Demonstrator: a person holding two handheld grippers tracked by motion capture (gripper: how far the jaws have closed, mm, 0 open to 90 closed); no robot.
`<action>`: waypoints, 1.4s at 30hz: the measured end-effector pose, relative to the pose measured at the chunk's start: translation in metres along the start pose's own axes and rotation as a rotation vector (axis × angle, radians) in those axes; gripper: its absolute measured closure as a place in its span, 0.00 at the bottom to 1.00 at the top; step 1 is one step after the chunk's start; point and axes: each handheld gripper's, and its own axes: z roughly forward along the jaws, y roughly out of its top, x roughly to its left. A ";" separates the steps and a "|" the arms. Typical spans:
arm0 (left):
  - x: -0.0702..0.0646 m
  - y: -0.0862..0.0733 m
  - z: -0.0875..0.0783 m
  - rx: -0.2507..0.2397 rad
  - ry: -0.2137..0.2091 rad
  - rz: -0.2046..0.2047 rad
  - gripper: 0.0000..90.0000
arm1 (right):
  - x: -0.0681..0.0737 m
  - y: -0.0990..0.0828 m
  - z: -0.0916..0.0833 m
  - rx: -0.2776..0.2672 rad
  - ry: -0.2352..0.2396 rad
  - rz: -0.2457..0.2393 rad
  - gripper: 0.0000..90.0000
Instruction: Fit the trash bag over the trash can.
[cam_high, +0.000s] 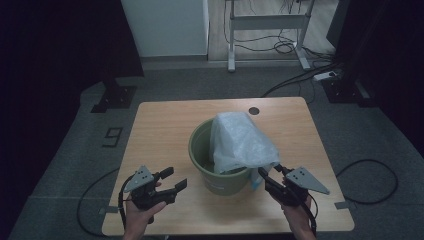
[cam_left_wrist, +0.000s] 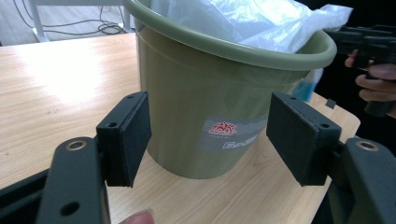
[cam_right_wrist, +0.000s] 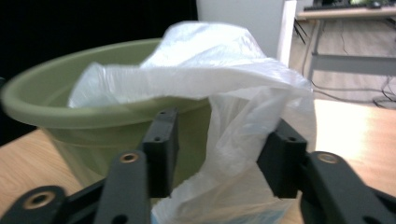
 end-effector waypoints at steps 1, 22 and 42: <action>0.000 0.000 0.001 0.001 -0.002 -0.001 0.34 | 0.001 -0.001 0.003 0.016 -0.023 -0.015 0.54; -0.007 0.006 -0.001 0.000 0.008 0.015 0.34 | -0.030 0.019 0.006 -0.147 -0.122 0.035 0.99; -0.031 0.014 0.007 -0.002 0.036 0.010 0.35 | 0.018 0.077 0.015 -0.231 0.080 0.029 0.99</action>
